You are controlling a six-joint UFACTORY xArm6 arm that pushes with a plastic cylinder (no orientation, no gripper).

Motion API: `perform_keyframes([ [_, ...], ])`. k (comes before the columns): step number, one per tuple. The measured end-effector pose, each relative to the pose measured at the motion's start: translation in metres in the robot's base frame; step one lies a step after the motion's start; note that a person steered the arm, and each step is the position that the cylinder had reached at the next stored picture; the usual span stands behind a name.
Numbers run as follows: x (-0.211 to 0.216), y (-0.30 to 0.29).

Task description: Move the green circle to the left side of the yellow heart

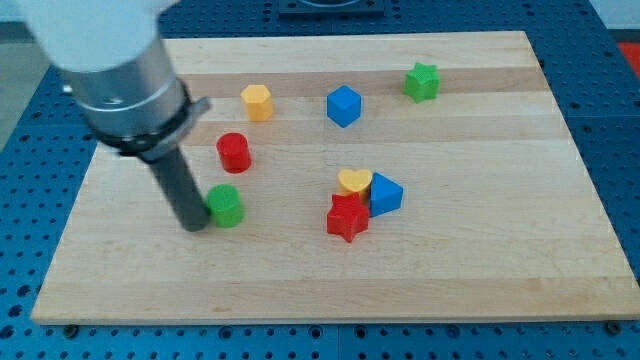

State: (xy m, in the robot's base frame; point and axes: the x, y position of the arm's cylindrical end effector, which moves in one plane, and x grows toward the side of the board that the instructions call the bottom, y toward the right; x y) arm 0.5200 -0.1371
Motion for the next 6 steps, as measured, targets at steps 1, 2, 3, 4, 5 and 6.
perform_keyframes([
  [1,0.000,0.021],
  [2,-0.003,-0.034],
  [3,-0.033,-0.049],
  [4,-0.035,-0.014],
  [5,-0.013,0.031],
  [6,-0.012,0.062],
])
